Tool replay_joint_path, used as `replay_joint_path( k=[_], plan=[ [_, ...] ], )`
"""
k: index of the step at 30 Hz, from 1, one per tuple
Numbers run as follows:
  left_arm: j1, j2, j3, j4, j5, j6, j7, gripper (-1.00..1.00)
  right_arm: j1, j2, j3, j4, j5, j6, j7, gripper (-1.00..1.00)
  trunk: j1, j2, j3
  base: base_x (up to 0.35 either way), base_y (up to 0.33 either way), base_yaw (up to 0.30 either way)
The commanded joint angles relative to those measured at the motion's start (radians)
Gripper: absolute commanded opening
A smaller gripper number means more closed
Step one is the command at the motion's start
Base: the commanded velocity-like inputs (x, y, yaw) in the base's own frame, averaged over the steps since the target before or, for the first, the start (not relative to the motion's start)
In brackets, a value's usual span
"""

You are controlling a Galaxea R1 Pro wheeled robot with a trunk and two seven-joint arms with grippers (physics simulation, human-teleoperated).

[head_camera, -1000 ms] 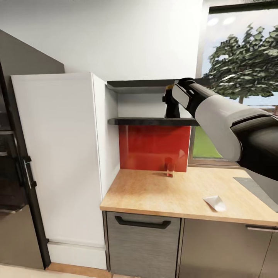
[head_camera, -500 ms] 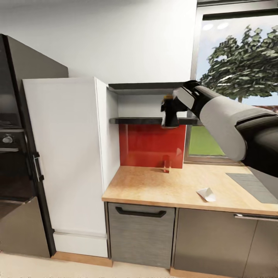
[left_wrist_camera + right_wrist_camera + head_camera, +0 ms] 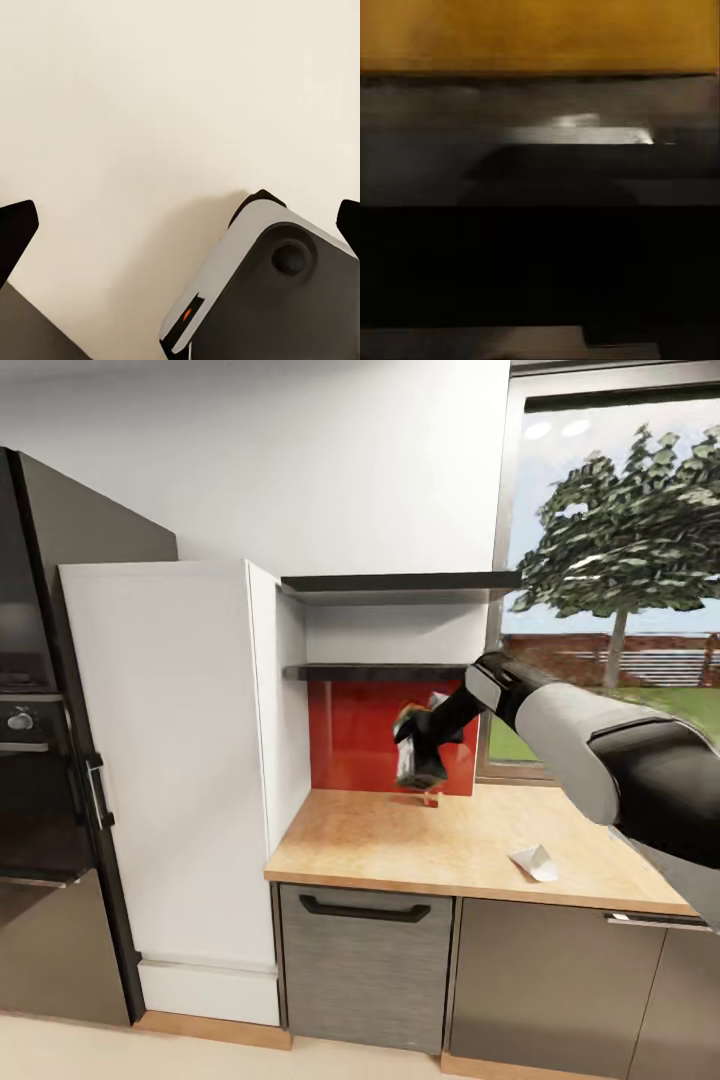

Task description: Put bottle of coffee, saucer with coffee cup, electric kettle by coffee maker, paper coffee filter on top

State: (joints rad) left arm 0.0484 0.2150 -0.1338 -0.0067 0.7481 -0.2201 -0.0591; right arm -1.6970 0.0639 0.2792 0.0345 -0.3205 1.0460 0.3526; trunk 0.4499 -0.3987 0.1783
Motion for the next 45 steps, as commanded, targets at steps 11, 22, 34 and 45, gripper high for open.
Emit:
replay_joint_path(
  k=[11, 22, 34, 45],
  plan=[
    [0.001, -0.015, -0.010, -0.002, 0.005, -0.056, -0.004, 1.00, 0.428, 0.111, 0.004, 0.001, 0.069, 0.001, 0.238, -1.00, 0.000, -0.001, 0.000, 0.000, 0.000, 0.000],
    [0.001, -0.013, -0.010, -0.002, -0.056, -0.117, -0.004, 1.00, 0.674, 0.111, 0.005, 0.001, 0.103, -0.090, 0.260, -1.00, 0.000, -0.001, 0.000, 0.000, 0.000, 0.000],
    [0.001, -0.015, 0.000, -0.006, -0.055, -0.121, -0.004, 1.00, 0.940, 0.111, 0.004, 0.002, 0.131, -0.406, 0.087, -1.00, 0.000, -0.001, 0.000, 0.000, 0.000, 0.000],
    [0.001, -0.069, -0.001, -0.067, -0.063, -0.123, -0.004, 1.00, 1.138, -0.012, 0.005, 0.002, 0.135, -0.769, -0.080, -1.00, 0.000, -0.001, 0.000, 0.000, 0.000, 0.000]
  ],
)
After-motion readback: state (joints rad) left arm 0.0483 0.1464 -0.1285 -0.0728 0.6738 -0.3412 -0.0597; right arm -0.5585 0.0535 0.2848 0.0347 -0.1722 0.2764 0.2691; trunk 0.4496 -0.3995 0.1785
